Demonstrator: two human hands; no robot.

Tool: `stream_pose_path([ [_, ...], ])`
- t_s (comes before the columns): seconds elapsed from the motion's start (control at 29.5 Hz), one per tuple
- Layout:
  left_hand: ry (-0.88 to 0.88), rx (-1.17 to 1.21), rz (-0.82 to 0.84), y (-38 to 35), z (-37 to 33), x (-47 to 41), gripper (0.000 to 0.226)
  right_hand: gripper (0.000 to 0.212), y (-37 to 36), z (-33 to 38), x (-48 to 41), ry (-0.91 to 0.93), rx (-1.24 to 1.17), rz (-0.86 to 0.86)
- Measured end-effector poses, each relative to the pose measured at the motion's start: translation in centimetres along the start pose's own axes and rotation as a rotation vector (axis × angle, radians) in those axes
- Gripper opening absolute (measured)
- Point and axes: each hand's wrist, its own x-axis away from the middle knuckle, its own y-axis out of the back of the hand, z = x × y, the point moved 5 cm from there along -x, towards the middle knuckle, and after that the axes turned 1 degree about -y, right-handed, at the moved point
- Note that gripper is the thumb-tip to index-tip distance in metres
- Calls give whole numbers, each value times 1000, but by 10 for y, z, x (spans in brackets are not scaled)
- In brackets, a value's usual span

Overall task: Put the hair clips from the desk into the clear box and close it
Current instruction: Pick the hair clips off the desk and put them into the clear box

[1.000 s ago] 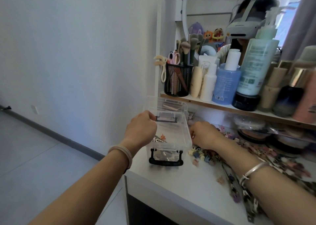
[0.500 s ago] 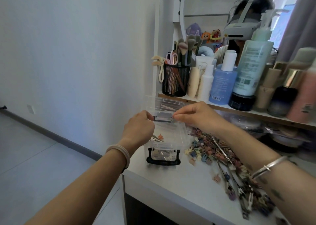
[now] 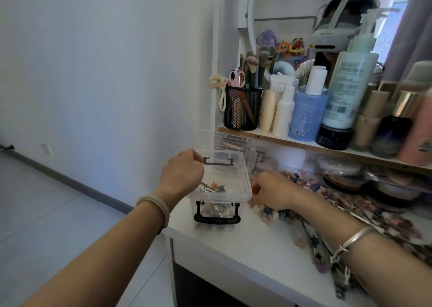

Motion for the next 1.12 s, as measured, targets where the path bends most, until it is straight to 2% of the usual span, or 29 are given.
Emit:
stream_pose_path([
  [0.27, -2, -13, 11, 0, 2, 0, 36, 23, 1, -2, -6, -9, 21, -104],
  [0.34, -4, -16, 11, 0, 2, 1, 36, 24, 13, -1, -4, -34, -8, -234],
  [0.41, -7, -19, 8, 0, 2, 0, 37, 21, 38, 4, 3, -39, -208, -447],
  [0.47, -9, -16, 9, -1, 2, 0, 37, 16, 61, 16, 12, 30, -537, -510],
  [0.51, -11, -14, 11, -2, 1, 0, 37, 16, 67, 24, 15, 79, -644, -468],
  [0.58, -12, -13, 14, -3, 0, 0, 36, 17, 68, 36, 17, 130, -637, -332],
  [0.71, -11, -16, 13, -3, 1, 0, 36, 16, 58, 18, 16, 11, -444, -321],
  [0.85, -17, -16, 6, -4, 1, 1, 37, 30, 26, -1, 20, -94, -66, -29],
  [0.91, -19, -18, 9, -4, 0, 2, 37, 36, 12, 0, 22, -69, -32, 72],
  [1.12, -18, -14, 4, -4, 0, 2, 36, 26, 3, 12, 21, 55, 104, 19],
])
